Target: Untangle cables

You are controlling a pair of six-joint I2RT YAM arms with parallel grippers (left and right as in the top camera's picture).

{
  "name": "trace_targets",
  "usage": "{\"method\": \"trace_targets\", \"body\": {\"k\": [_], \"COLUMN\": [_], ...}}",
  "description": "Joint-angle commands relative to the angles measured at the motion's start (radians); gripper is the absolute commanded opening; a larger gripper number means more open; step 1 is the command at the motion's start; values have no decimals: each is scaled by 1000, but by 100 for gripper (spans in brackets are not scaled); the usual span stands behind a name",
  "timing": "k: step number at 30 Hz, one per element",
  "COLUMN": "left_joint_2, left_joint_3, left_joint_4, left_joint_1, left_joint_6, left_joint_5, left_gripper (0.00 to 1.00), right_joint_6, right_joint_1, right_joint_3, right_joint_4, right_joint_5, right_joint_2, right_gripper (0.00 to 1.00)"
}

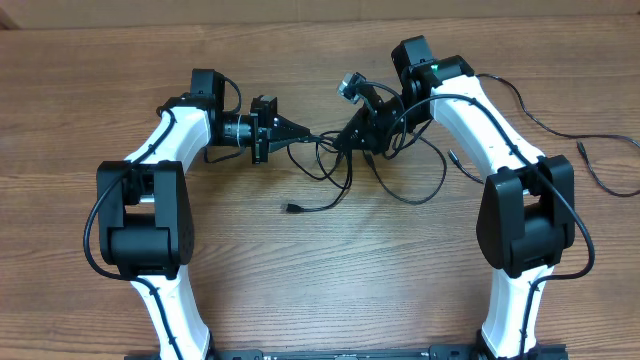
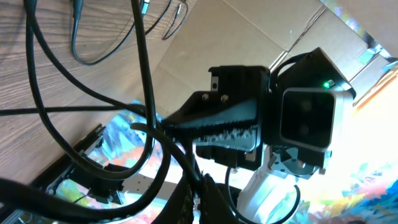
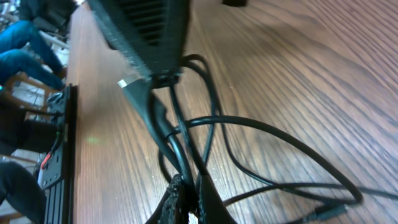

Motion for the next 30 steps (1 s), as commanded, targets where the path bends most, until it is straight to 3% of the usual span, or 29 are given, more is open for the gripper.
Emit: {"method": "trace_targets", "body": {"k": [1, 11, 16, 18, 21, 23, 30], "left_joint_2": [3, 3, 3, 3, 3, 3, 3], "left_joint_3": [2, 2, 2, 2, 2, 2, 2], "left_joint_4": [0, 0, 0, 1, 6, 9, 9], "left_joint_1": [10, 10, 10, 12, 15, 19, 29], "left_joint_6": [72, 78, 49, 6, -76, -130, -137], "left_joint_5": [29, 28, -59, -54, -47, -46, -47], "left_gripper": [4, 4, 6, 11, 33, 46, 55], "right_joint_6": [177, 354, 292, 262, 207, 99, -81], "right_joint_1": [-23, -22, -14, -14, -17, -28, -22], "right_joint_3": [2, 2, 2, 2, 2, 2, 2], "right_joint_4": [29, 85, 76, 76, 88, 84, 12], "right_joint_5": [196, 265, 203, 147, 16, -177, -300], "right_joint_2": [-34, -34, -34, -34, -34, -34, -34], "right_gripper": [4, 4, 4, 4, 4, 4, 4]}}
